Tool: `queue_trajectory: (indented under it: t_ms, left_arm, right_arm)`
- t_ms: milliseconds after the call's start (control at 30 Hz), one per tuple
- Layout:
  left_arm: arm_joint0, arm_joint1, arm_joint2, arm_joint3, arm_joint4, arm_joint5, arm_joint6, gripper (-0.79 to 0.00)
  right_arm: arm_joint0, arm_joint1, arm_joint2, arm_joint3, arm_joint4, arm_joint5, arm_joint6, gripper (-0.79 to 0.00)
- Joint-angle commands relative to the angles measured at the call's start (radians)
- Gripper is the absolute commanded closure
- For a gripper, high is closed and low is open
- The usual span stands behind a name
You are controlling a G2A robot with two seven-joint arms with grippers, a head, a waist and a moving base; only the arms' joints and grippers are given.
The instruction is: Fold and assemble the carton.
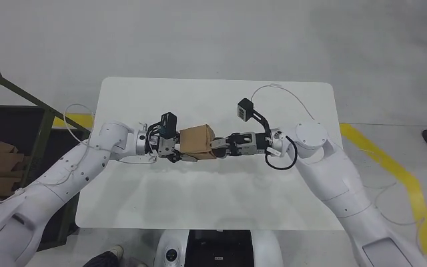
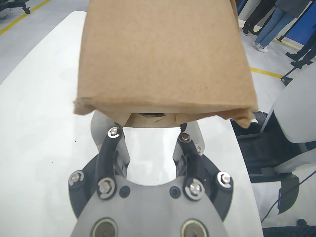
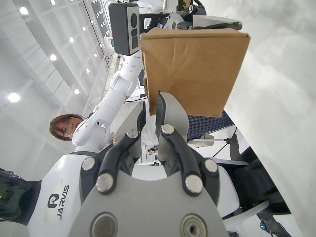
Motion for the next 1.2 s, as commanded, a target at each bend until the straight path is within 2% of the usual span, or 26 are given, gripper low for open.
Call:
queue_trajectory:
  t_ms: [0, 133, 567, 633, 767, 1000, 1167]
  left_arm:
    - [0.0, 0.0, 0.002, 0.0, -0.001, 0.0, -0.001, -0.345]
    - [-0.002, -0.001, 0.004, 0.0, -0.002, 0.0, -0.003, -0.345]
    - [-0.005, 0.002, 0.008, -0.001, -0.008, 0.0, -0.005, -0.342]
    - [-0.003, 0.003, 0.007, 0.001, -0.009, 0.0, -0.003, -0.342]
    - [0.003, 0.003, 0.006, 0.016, 0.0, 0.0, 0.0, -0.342]
    - [0.023, -0.011, 0.011, 0.064, 0.089, 0.03, -0.039, -0.348]
    - [0.035, -0.031, 0.014, 0.1, 0.12, 0.07, -0.058, -0.351]
  right_arm:
    - [-0.001, 0.001, 0.002, -0.004, -0.002, 0.001, 0.0, -0.031]
    - [0.001, -0.001, -0.011, -0.005, -0.004, 0.004, 0.002, 0.0]
    - [0.031, -0.013, -0.043, 0.035, 0.006, -0.012, -0.001, -0.006]
    - [0.028, -0.01, -0.029, 0.033, 0.004, -0.012, -0.004, -0.031]
    - [0.009, 0.002, 0.009, 0.014, -0.016, -0.006, -0.01, -0.203]
    - [-0.054, 0.024, 0.081, -0.039, -0.055, -0.078, -0.034, -0.262]
    - [-0.093, 0.034, 0.11, -0.069, -0.07, -0.11, -0.048, -0.268]
